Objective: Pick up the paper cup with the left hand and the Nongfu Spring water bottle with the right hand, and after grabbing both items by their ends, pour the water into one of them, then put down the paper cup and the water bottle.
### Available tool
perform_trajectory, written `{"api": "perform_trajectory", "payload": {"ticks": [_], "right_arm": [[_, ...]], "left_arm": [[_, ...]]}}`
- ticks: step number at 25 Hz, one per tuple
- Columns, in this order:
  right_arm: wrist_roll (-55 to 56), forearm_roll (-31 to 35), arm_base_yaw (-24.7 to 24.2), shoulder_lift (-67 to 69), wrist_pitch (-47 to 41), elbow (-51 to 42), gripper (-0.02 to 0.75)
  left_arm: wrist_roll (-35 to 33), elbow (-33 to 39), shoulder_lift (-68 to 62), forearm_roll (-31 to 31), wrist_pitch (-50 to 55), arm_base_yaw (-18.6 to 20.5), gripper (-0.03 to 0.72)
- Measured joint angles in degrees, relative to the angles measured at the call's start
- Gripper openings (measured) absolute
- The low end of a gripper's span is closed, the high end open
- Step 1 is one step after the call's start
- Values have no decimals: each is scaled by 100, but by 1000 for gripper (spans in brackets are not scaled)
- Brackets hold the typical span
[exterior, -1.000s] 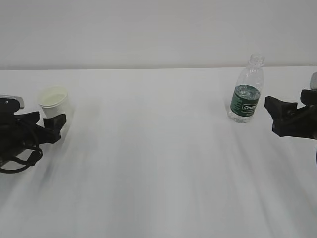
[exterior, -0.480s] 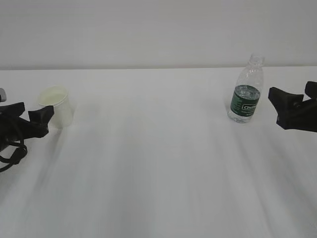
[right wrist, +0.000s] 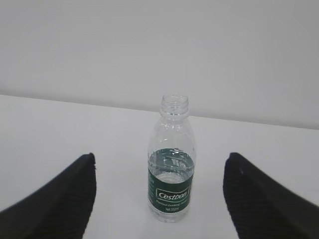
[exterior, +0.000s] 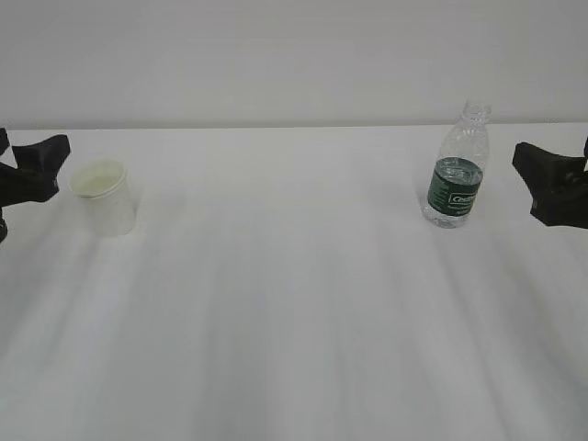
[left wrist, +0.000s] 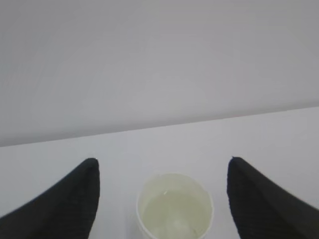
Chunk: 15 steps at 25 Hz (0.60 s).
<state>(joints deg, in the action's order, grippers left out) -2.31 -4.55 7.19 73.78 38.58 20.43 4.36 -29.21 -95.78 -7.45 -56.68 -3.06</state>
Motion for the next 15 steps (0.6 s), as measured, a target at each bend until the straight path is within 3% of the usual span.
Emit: {"api": "perform_trajectory", "payload": {"ticks": [15], "right_arm": [[76,0,0,-1509,-1168,-10,592]], "left_arm": [[-4,47,2136,0,1797,0,577]]}}
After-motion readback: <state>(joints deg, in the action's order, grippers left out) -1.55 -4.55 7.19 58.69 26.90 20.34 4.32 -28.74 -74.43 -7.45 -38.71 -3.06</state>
